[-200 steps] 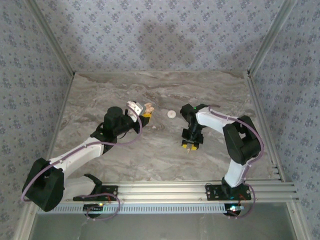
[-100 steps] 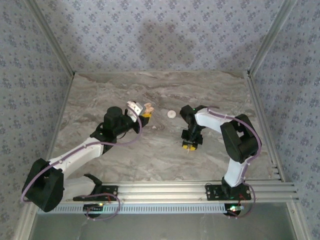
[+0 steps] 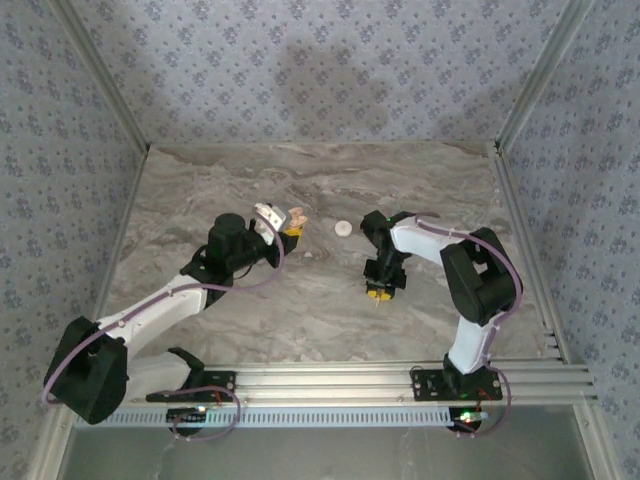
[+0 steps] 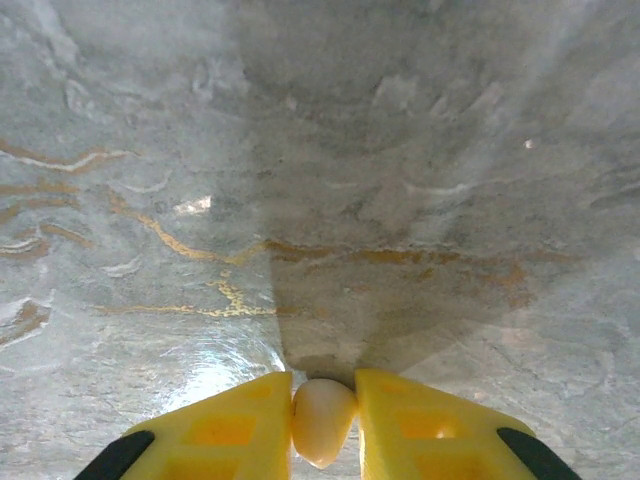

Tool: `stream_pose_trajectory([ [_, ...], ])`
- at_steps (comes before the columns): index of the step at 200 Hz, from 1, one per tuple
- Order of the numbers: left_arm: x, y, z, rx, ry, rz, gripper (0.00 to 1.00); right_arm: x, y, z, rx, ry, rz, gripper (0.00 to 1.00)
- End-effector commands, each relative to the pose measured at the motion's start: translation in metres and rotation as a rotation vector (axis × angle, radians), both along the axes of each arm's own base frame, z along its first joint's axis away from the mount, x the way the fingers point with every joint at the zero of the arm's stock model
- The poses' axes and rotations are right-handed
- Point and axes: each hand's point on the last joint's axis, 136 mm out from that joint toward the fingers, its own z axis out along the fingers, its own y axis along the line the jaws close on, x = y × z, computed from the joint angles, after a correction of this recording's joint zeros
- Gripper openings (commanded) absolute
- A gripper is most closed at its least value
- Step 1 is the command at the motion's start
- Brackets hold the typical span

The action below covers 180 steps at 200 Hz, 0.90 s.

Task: Insert wireless bluetooth earbuds into charging case

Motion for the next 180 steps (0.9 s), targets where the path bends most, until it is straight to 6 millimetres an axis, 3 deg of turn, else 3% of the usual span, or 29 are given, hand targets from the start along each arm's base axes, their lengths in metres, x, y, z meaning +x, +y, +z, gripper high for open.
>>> stream_pose_trajectory([
  [1,0.001,-0.002,0.026,-0.030,-0.061,-0.020,0.17,0.007,-0.006,0.000,-0.011,-0.071,0.004,0.23],
  [30,-0.001,-0.008,0.018,-0.053,-0.052,-0.047,0.17,0.025,0.007,0.025,0.089,-0.228,0.027,0.21],
  [48,-0.004,-0.015,0.013,-0.070,-0.045,-0.090,0.17,0.041,0.016,0.051,0.159,-0.363,0.068,0.21],
  [90,-0.009,-0.030,0.012,-0.107,-0.060,-0.189,0.17,0.072,0.033,0.137,0.313,-0.738,0.182,0.22],
  [114,-0.011,-0.040,0.016,-0.116,-0.055,-0.247,0.17,0.075,0.043,0.189,0.408,-0.912,0.284,0.22],
  [145,-0.015,-0.052,0.023,-0.132,-0.051,-0.324,0.17,0.069,0.061,0.242,0.527,-1.070,0.427,0.22],
  [180,-0.022,-0.060,0.034,-0.141,-0.073,-0.398,0.17,0.063,0.080,0.284,0.641,-1.189,0.534,0.23],
])
